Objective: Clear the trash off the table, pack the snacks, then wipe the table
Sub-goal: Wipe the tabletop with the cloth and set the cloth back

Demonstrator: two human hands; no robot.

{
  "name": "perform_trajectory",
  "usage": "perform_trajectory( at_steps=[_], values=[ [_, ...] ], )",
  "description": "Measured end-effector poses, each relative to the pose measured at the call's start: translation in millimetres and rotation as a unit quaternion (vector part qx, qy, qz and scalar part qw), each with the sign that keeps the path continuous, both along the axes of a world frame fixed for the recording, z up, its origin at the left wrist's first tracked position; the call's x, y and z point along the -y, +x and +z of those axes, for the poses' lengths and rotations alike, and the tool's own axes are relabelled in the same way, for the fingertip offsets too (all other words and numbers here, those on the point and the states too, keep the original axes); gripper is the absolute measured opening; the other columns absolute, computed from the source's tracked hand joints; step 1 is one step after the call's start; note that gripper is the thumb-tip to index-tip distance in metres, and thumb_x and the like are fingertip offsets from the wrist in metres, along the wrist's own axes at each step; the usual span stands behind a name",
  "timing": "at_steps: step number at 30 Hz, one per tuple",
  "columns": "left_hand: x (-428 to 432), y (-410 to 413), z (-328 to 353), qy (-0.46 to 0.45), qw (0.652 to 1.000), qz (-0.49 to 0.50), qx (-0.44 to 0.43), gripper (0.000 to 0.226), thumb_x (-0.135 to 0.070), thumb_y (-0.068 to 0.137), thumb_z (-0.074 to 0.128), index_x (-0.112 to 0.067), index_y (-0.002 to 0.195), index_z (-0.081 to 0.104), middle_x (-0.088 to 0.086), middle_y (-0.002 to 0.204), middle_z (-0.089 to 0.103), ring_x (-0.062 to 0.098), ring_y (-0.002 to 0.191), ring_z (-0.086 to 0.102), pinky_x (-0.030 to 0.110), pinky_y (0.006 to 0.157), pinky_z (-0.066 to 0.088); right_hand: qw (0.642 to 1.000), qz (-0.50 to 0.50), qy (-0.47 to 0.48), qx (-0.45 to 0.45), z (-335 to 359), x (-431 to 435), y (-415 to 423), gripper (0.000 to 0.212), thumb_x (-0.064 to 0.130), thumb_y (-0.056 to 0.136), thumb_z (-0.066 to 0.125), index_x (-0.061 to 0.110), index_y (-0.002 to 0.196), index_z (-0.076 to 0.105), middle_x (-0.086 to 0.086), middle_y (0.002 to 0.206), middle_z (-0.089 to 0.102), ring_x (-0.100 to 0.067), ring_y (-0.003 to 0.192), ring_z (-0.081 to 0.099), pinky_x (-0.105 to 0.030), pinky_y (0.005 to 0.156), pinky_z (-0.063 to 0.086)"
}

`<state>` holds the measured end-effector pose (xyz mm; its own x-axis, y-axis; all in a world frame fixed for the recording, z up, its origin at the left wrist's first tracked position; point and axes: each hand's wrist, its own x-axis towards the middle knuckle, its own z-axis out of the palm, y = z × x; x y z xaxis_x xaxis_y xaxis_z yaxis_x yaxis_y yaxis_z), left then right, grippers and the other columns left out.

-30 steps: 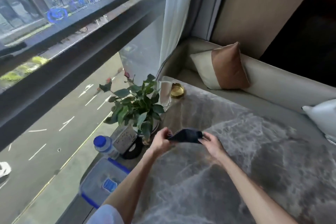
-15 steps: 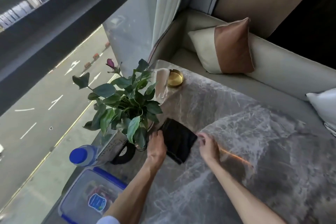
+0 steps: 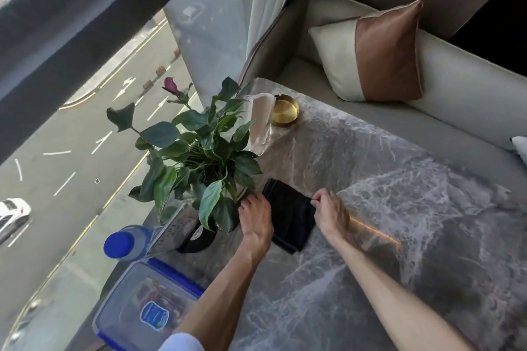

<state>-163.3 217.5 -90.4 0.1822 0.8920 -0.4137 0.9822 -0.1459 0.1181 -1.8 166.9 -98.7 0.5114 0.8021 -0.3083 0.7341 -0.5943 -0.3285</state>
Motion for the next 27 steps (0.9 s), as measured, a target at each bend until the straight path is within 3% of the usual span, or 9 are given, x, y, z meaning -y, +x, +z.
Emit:
perform_trajectory(
  at_steps=[4,7,10,13,19,22,25,27],
  values=[
    [8.6,-5.9,-5.4,0.014,1.000,0.010,0.003,0.018,-0.008,0.091,0.049,-0.008,0.107,0.057,0.015,0.112,0.057,0.030,0.104,0.057,0.036,0.081,0.053,0.991,-0.105,0.045,-0.064,-3.0,18.8,-4.6,0.017,0.023,0.093,0.060,0.007,0.099,0.058,-0.011,0.103,0.060,-0.029,0.099,0.056,-0.038,0.082,0.042],
    [13.0,-11.1,-9.6,0.021,0.999,0.038,-0.001,0.019,-0.021,0.095,0.051,-0.009,0.109,0.059,0.014,0.115,0.054,0.028,0.105,0.056,0.032,0.078,0.054,0.969,-0.201,0.018,-0.146,-7.6,30.9,-13.3,0.022,0.029,0.090,0.064,0.010,0.099,0.056,-0.003,0.094,0.064,-0.028,0.095,0.062,-0.035,0.078,0.044],
    [8.9,-9.5,-8.5,0.004,0.999,0.031,-0.007,0.020,-0.010,0.094,0.051,-0.007,0.113,0.058,0.015,0.121,0.051,0.029,0.111,0.054,0.033,0.084,0.054,0.941,-0.259,0.003,-0.217,-9.7,25.2,-17.0,0.019,0.023,0.088,0.068,0.010,0.099,0.059,-0.001,0.087,0.064,-0.028,0.093,0.065,-0.032,0.079,0.046],
    [5.2,-2.2,-0.5,-0.006,1.000,0.011,-0.010,0.027,0.002,0.091,0.046,-0.003,0.115,0.058,0.016,0.123,0.050,0.031,0.115,0.052,0.034,0.090,0.053,0.937,-0.274,-0.011,-0.217,-5.4,14.0,-17.7,0.008,0.019,0.086,0.065,0.018,0.092,0.060,-0.003,0.093,0.069,-0.025,0.089,0.066,-0.032,0.082,0.050],
    [3.9,-2.6,3.1,-0.006,1.000,0.010,-0.029,0.028,0.005,0.093,0.041,-0.003,0.116,0.055,0.016,0.125,0.049,0.033,0.113,0.054,0.035,0.084,0.056,0.930,-0.303,0.043,-0.205,2.7,25.7,-28.0,0.008,0.021,0.088,0.064,0.020,0.087,0.056,0.006,0.078,0.063,-0.026,0.083,0.068,-0.038,0.077,0.054],
    [6.6,-0.4,5.0,0.005,0.999,0.023,-0.029,0.027,0.003,0.091,0.046,-0.004,0.117,0.053,0.015,0.123,0.050,0.030,0.110,0.057,0.033,0.082,0.056,0.933,-0.299,-0.014,-0.198,1.6,37.3,-34.0,0.016,0.033,0.092,0.061,0.016,0.092,0.060,-0.002,0.089,0.068,-0.028,0.090,0.066,-0.034,0.076,0.050],
    [-2.4,10.9,8.1,0.038,0.999,-0.035,0.011,0.034,0.000,0.080,0.059,-0.009,0.112,0.050,0.013,0.117,0.052,0.029,0.104,0.056,0.034,0.081,0.053,0.937,-0.265,-0.097,-0.204,3.5,44.5,-44.8,0.029,0.046,0.089,0.059,0.018,0.094,0.064,-0.005,0.096,0.070,-0.029,0.096,0.065,-0.032,0.078,0.046],
    [-14.5,20.9,8.3,0.039,0.995,-0.079,0.036,0.034,0.001,0.080,0.056,-0.008,0.113,0.050,0.014,0.117,0.050,0.031,0.106,0.051,0.037,0.082,0.049,0.933,-0.254,-0.137,-0.215,2.6,49.5,-54.2,0.030,0.046,0.088,0.061,0.018,0.096,0.065,-0.005,0.099,0.070,-0.029,0.100,0.065,-0.032,0.083,0.049]
  ],
)
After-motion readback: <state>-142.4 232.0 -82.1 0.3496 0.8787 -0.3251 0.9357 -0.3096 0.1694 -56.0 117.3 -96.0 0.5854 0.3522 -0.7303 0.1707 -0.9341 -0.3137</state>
